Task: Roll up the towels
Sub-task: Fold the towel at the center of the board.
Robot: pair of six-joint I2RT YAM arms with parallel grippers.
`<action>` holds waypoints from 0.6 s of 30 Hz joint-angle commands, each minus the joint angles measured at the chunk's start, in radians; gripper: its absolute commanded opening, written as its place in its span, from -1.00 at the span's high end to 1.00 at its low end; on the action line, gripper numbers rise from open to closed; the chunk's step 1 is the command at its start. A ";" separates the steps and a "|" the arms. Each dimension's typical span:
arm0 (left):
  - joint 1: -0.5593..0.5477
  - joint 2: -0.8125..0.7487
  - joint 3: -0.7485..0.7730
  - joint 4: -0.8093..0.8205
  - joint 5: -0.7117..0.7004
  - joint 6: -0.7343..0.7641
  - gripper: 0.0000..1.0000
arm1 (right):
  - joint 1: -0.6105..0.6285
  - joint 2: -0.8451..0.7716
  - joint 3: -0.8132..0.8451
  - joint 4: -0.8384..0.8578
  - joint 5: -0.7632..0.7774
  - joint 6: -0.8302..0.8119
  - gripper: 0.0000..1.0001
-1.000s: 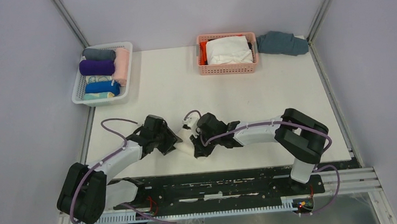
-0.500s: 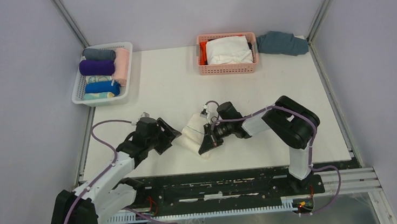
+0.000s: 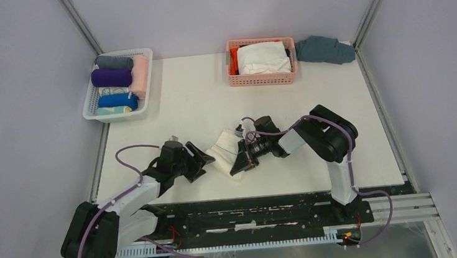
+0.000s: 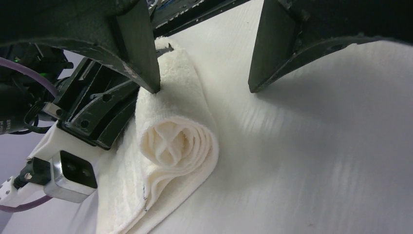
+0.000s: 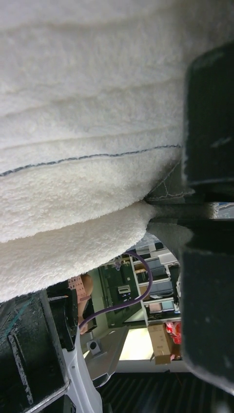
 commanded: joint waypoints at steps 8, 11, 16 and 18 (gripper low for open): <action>0.003 0.162 0.026 0.119 0.010 -0.077 -0.30 | 0.001 -0.063 0.051 -0.308 0.160 -0.163 0.57; 0.002 0.191 0.019 0.109 -0.016 -0.090 -0.26 | 0.011 -0.145 0.083 -0.450 0.232 -0.252 0.35; 0.003 0.258 0.042 0.076 -0.050 -0.099 -0.24 | 0.056 -0.268 0.162 -0.672 0.377 -0.389 0.09; 0.002 0.283 0.053 0.065 -0.058 -0.093 -0.23 | 0.081 -0.314 0.193 -0.749 0.451 -0.433 0.01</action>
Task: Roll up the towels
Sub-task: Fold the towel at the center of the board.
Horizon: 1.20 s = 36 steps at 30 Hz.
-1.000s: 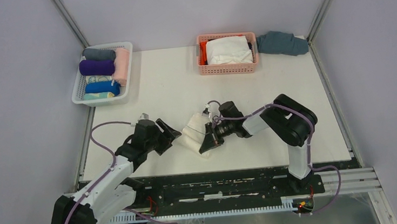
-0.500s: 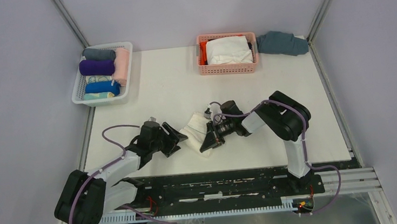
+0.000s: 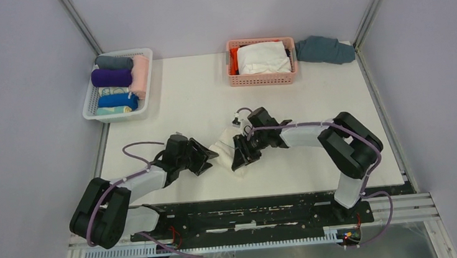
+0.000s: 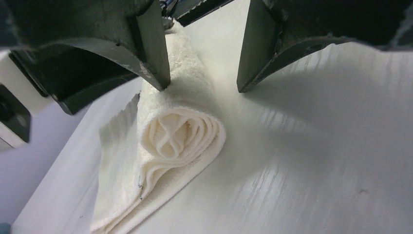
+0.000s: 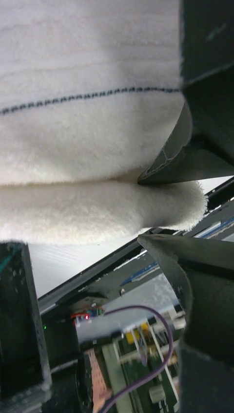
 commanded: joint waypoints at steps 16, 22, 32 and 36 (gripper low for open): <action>-0.015 0.121 0.039 -0.140 -0.118 0.010 -0.22 | 0.384 -0.327 0.187 -0.381 0.926 -0.397 -0.13; -0.019 0.117 0.047 -0.153 -0.122 0.013 -0.22 | 0.442 -0.190 0.270 -0.393 0.987 -0.444 -0.10; -0.026 0.111 0.066 -0.178 -0.138 0.024 -0.23 | 0.450 -0.041 0.316 -0.445 1.031 -0.455 -0.07; -0.027 0.114 0.076 -0.183 -0.139 0.031 -0.25 | 0.448 0.001 0.311 -0.456 1.051 -0.452 -0.07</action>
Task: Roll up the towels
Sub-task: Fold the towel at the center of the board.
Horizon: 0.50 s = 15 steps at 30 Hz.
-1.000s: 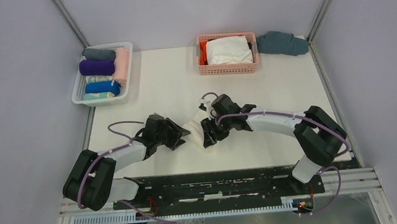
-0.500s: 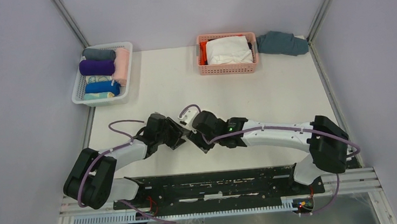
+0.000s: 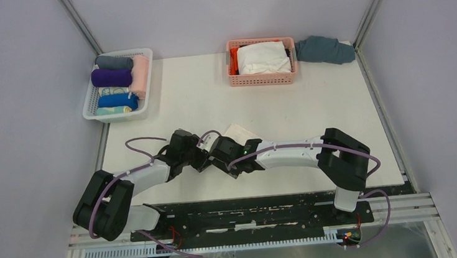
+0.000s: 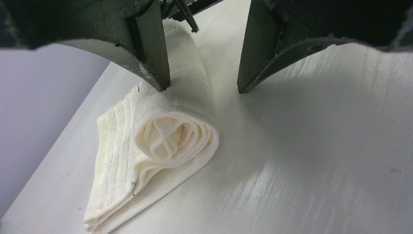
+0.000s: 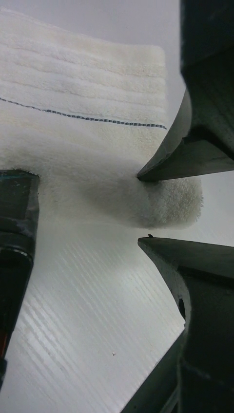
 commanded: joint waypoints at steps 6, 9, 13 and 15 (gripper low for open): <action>-0.006 0.049 0.006 -0.146 -0.086 0.047 -0.29 | -0.014 0.093 0.020 -0.033 0.054 0.007 -0.10; -0.006 0.055 0.013 -0.146 -0.085 0.049 -0.30 | -0.027 0.114 0.006 -0.038 0.054 0.015 -0.10; -0.008 0.069 0.031 -0.146 -0.088 0.056 -0.31 | -0.042 0.131 -0.023 -0.030 0.039 0.026 -0.09; -0.009 0.087 0.045 -0.146 -0.089 0.061 -0.32 | -0.054 0.144 -0.032 -0.021 0.018 0.031 -0.08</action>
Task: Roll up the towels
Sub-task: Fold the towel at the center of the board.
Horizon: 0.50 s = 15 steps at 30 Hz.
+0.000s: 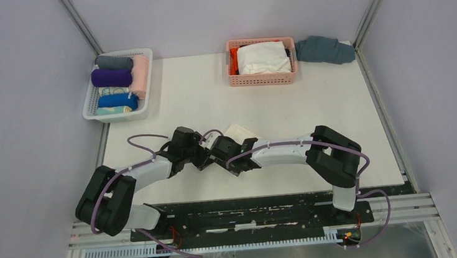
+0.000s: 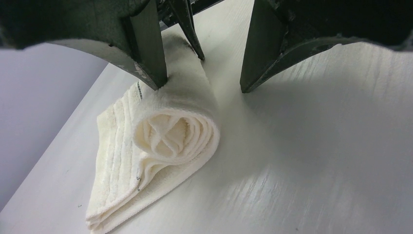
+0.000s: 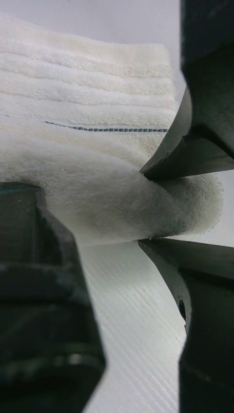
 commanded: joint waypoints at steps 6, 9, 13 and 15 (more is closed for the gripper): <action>-0.011 0.108 0.014 -0.110 -0.098 0.056 -0.33 | -0.039 0.098 -0.033 -0.022 -0.111 0.032 0.24; -0.011 0.072 -0.008 -0.122 -0.094 0.045 -0.34 | -0.040 0.083 -0.035 -0.003 -0.231 0.034 0.49; -0.012 -0.077 -0.045 -0.190 -0.127 0.040 -0.42 | -0.040 0.038 -0.060 0.067 -0.455 0.041 0.61; -0.012 -0.170 -0.054 -0.246 -0.155 0.050 -0.49 | -0.047 0.023 -0.070 0.103 -0.566 0.050 0.63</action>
